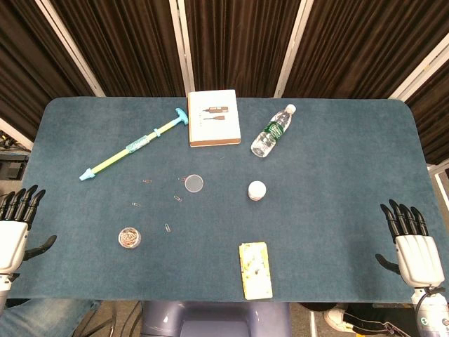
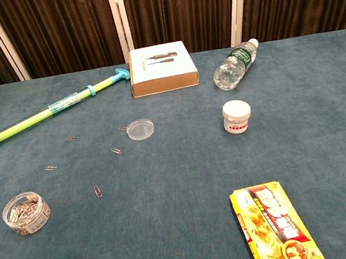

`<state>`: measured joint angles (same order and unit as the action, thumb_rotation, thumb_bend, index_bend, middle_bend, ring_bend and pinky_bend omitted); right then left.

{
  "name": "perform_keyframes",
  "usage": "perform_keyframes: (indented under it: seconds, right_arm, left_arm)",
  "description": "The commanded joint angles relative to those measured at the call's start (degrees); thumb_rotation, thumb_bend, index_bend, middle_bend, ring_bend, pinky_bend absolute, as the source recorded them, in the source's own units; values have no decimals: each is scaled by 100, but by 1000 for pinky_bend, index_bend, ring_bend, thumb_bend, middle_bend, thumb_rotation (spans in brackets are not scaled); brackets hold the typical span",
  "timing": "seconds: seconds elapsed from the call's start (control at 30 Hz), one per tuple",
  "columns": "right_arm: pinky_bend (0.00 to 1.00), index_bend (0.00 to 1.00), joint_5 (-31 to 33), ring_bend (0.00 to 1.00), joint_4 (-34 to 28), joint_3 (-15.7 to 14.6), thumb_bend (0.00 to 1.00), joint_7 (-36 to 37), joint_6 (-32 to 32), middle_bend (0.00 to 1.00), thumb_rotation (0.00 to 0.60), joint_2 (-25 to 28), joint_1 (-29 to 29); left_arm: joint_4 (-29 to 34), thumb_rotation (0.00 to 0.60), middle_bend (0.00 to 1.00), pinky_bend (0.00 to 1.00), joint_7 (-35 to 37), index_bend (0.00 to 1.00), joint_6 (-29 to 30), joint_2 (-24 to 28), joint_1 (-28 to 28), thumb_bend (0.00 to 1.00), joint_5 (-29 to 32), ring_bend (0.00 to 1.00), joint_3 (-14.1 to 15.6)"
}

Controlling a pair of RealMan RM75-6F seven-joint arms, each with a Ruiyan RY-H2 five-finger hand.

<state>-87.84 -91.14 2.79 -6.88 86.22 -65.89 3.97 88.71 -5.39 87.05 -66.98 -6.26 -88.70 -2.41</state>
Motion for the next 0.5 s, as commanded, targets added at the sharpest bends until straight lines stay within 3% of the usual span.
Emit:
perform_keyframes:
  seconds: [0.03,0.4,0.5]
  right_arm:
    - [0,0,5,0,-5,3,0,11,-7,0,600,13,1]
    - [0,0,-54,0,-15,-14,0,130,36,0,600,61,-21]
    - [0,0,-45,0,-28,-9,0,151,-17,0,600,67,7]
  left_arm:
    - [0,600,0,51,-9,0,15,-1,0,196,-26,0,8]
    - [-199,600,0,50,-44,0,-619,-106,-330,197,234,0,-91]
    - [-366,600,0,48,-111,81,-960,-120,-537,226,382,0,-178]
